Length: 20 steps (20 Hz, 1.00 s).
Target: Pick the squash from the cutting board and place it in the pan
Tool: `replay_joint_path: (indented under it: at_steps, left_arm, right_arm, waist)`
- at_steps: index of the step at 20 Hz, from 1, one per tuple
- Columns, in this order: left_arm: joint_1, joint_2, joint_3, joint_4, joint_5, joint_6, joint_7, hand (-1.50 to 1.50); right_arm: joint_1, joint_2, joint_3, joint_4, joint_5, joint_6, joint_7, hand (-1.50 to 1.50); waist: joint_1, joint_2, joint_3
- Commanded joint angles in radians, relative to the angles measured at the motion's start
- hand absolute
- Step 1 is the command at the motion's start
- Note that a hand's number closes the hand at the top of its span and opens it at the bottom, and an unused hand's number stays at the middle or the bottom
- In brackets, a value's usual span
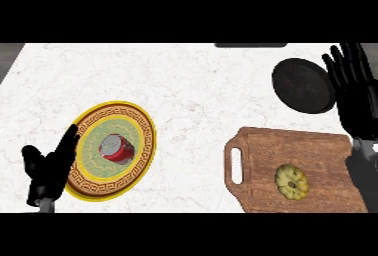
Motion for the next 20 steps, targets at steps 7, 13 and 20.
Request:
replay_joint_path:
  at_steps: [7,13,20]
  left_arm:
    - [-0.188,0.000,-0.027,-0.106,-0.048,-0.005,-0.086,0.00]
    - [-0.200,0.012,0.018,-0.104,-0.051,0.026,-0.096,0.00]
    - [-0.246,-0.001,0.015,-0.096,-0.061,0.029,-0.074,0.00]
  right_arm:
    - [-0.045,-0.296,0.549,-0.059,0.321,0.603,0.071,1.50]
    - [-0.094,-0.519,0.390,-0.177,0.576,0.560,-0.436,-1.50]
    - [-0.169,-0.731,0.334,-0.263,0.704,0.679,-0.528,-1.50]
  waist:
    - [0.118,-0.022,0.021]
    - [0.013,-0.035,0.037]
    - [0.025,-0.034,0.031]
